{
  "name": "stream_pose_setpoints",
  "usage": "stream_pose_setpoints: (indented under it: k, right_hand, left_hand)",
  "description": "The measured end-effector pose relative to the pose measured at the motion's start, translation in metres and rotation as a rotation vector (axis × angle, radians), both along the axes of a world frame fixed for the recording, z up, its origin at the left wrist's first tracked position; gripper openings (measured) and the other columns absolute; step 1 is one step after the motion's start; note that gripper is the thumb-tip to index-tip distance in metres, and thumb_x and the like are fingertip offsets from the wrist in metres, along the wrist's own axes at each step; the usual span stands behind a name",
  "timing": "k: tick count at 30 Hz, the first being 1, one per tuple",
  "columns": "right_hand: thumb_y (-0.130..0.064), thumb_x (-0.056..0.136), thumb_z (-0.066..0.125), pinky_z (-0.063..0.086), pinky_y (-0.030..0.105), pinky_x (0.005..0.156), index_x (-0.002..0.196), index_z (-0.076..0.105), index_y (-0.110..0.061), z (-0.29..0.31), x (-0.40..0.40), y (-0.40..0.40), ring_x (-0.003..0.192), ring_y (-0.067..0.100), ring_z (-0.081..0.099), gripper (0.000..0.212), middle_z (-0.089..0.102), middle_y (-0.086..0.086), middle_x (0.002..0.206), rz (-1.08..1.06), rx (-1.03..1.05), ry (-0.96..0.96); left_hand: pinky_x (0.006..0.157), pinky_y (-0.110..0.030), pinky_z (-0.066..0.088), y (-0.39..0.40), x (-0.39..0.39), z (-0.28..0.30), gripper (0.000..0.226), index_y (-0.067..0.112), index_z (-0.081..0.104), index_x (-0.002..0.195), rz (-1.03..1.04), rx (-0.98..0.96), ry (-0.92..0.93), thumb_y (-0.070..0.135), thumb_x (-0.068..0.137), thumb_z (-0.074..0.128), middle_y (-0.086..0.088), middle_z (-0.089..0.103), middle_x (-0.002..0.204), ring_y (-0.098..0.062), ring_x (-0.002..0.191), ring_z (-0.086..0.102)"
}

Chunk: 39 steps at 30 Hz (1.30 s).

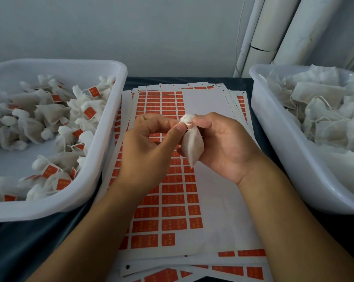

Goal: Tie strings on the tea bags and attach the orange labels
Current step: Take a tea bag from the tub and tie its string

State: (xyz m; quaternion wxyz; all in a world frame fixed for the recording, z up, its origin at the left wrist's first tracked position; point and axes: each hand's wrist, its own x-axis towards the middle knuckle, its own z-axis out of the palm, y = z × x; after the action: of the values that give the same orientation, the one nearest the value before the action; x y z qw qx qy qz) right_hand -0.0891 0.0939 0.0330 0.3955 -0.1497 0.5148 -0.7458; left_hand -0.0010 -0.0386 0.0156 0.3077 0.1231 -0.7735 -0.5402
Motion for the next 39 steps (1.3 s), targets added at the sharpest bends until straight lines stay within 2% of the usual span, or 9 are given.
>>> stream_pose_setpoints:
  k: [5, 8, 11, 18, 21, 27, 33, 37, 39]
  right_hand:
    - [-0.025, 0.085, 0.062, 0.053, 0.047, 0.103, 0.136, 0.06, -0.005, 0.0, -0.003, 0.0, 0.118, 0.031, 0.061, 0.054, 0.062, 0.021, 0.135, 0.028, -0.005, -0.044]
    - [-0.023, 0.094, 0.06, 0.057, 0.042, 0.089, 0.134, 0.061, -0.007, -0.002, -0.004, -0.001, 0.112, 0.027, 0.06, 0.043, 0.062, 0.019, 0.134, 0.005, 0.051, -0.018]
    - [-0.025, 0.098, 0.061, 0.058, 0.037, 0.081, 0.126, 0.068, -0.013, -0.003, -0.004, -0.001, 0.105, 0.025, 0.06, 0.031, 0.065, 0.011, 0.116, -0.042, 0.146, 0.033]
    - [-0.03, 0.099, 0.061, 0.059, 0.04, 0.088, 0.126, 0.069, -0.018, -0.005, -0.005, -0.002, 0.115, 0.027, 0.061, 0.03, 0.064, 0.013, 0.127, -0.046, 0.209, 0.054]
    - [-0.03, 0.101, 0.06, 0.054, 0.048, 0.102, 0.123, 0.071, -0.022, -0.007, -0.006, -0.002, 0.123, 0.031, 0.06, 0.026, 0.065, 0.012, 0.13, -0.044, 0.207, 0.072]
    - [-0.031, 0.1, 0.062, 0.052, 0.051, 0.104, 0.121, 0.073, -0.023, -0.008, -0.008, -0.004, 0.123, 0.031, 0.06, 0.024, 0.067, 0.009, 0.128, -0.053, 0.238, 0.126]
    - [-0.035, 0.098, 0.064, 0.057, 0.046, 0.099, 0.113, 0.074, -0.013, -0.004, -0.008, -0.002, 0.115, 0.027, 0.066, 0.029, 0.071, 0.007, 0.117, -0.066, 0.364, 0.291]
    - [-0.041, 0.097, 0.066, 0.056, 0.051, 0.099, 0.088, 0.074, -0.022, -0.001, -0.005, 0.0, 0.103, 0.023, 0.068, 0.022, 0.072, 0.0, 0.098, -0.109, 0.468, 0.485]
    - [-0.039, 0.098, 0.065, 0.056, 0.053, 0.099, 0.085, 0.074, -0.022, -0.001, -0.003, 0.0, 0.098, 0.023, 0.069, 0.023, 0.072, -0.001, 0.09, -0.104, 0.484, 0.558]
  left_hand:
    - [0.072, -0.014, 0.054, 0.002, -0.004, -0.007, 0.009, 0.036, 0.07, 0.086, 0.143, -0.194, -0.013, 0.043, 0.09, 0.072, 0.02, 0.061, 0.097, -0.008, 0.096, 0.062]
    - [0.069, -0.011, 0.051, 0.003, -0.005, -0.009, 0.008, 0.036, 0.068, 0.088, 0.211, -0.289, 0.023, 0.04, 0.089, 0.075, 0.02, 0.057, 0.096, -0.004, 0.092, 0.058]
    - [0.069, -0.014, 0.051, 0.001, -0.005, -0.009, 0.015, 0.036, 0.066, 0.093, 0.246, -0.356, 0.044, 0.041, 0.086, 0.078, 0.016, 0.056, 0.102, -0.005, 0.09, 0.057]
    - [0.069, -0.023, 0.055, -0.004, -0.005, -0.012, 0.023, 0.016, 0.079, 0.106, 0.219, -0.534, 0.121, 0.03, 0.087, 0.079, 0.0, 0.064, 0.1, -0.013, 0.088, 0.058]
    - [0.066, -0.034, 0.058, -0.008, -0.004, -0.014, 0.027, 0.014, 0.079, 0.112, 0.172, -0.608, 0.121, 0.028, 0.088, 0.078, -0.006, 0.068, 0.098, -0.018, 0.086, 0.059]
    - [0.065, -0.039, 0.059, -0.01, -0.005, -0.016, 0.026, 0.012, 0.079, 0.11, 0.145, -0.623, 0.124, 0.028, 0.09, 0.075, -0.006, 0.069, 0.095, -0.019, 0.083, 0.061]
    - [0.064, -0.031, 0.055, -0.012, -0.005, -0.016, 0.02, 0.01, 0.081, 0.098, 0.163, -0.622, 0.106, 0.029, 0.089, 0.078, -0.004, 0.068, 0.089, -0.015, 0.08, 0.058]
    - [0.066, -0.02, 0.047, -0.01, -0.005, -0.015, 0.019, 0.013, 0.08, 0.095, 0.134, -0.64, 0.034, 0.032, 0.09, 0.077, 0.004, 0.062, 0.093, -0.01, 0.082, 0.054]
    - [0.067, -0.012, 0.041, -0.007, -0.004, -0.013, 0.013, 0.019, 0.076, 0.093, 0.109, -0.602, -0.019, 0.032, 0.091, 0.075, 0.011, 0.056, 0.096, -0.007, 0.081, 0.053]
